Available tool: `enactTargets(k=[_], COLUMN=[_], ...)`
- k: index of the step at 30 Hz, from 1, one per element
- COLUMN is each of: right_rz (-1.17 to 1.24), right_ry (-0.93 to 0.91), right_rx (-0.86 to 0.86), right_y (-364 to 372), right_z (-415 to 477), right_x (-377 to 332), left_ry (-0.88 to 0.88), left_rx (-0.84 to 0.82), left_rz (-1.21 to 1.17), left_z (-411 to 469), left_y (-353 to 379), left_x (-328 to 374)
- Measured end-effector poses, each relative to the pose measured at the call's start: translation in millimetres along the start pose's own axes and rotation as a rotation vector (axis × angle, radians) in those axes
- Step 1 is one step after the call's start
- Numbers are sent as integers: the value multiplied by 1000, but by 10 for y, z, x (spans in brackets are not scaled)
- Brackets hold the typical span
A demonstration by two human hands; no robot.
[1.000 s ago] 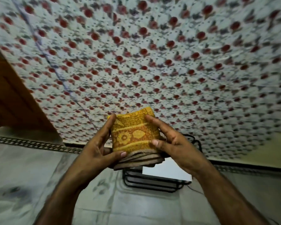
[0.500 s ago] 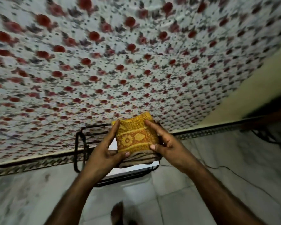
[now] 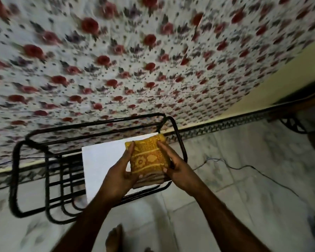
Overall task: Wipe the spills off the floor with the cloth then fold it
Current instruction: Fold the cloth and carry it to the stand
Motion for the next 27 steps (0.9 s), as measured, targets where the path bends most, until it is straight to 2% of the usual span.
enactTargets(k=[5,10,16,19,21,23,24,26,27], right_rz=[-53,-109,-260,-319,-388,-569,-692,-844,-872], right_ry=[39,88,125,158,202,261,254,188,164], right_rx=[26,47,14,35,46,75,101,132,123], right_y=[109,187,344,347,350,364,388,456,498], right_z=[564,982,1320,1383,1384,1352,1342,1317,1317], right_x=[882,1510,1978,2035,2043,2026,1980,1846,1803], left_ry=[-48,-89,-108,-70,-143,-213,-191,-61,-1], left_rx=[-20,-39,-47,-97,-130,-79,1,154,174], left_rz=[-61,70,318,530,708,844,907,980,1001], left_z=[627,1098,1310,1369,1375,1336,1317,1278,1276], left_y=[339,502,576,671,712,695,658,621,639], left_x=[-859,-1359,-1673,-1618,-1603,-1590,-1563,-1492,-1487])
Point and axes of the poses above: each hand's wrist, its own z-axis towards the middle knuckle, its own y-axis out of the palm, x = y × z, the point moved 8 cm from there along z, towards the middle knuckle, and after that the axes turned 6 degrees about -x, right-handed, at the moved point
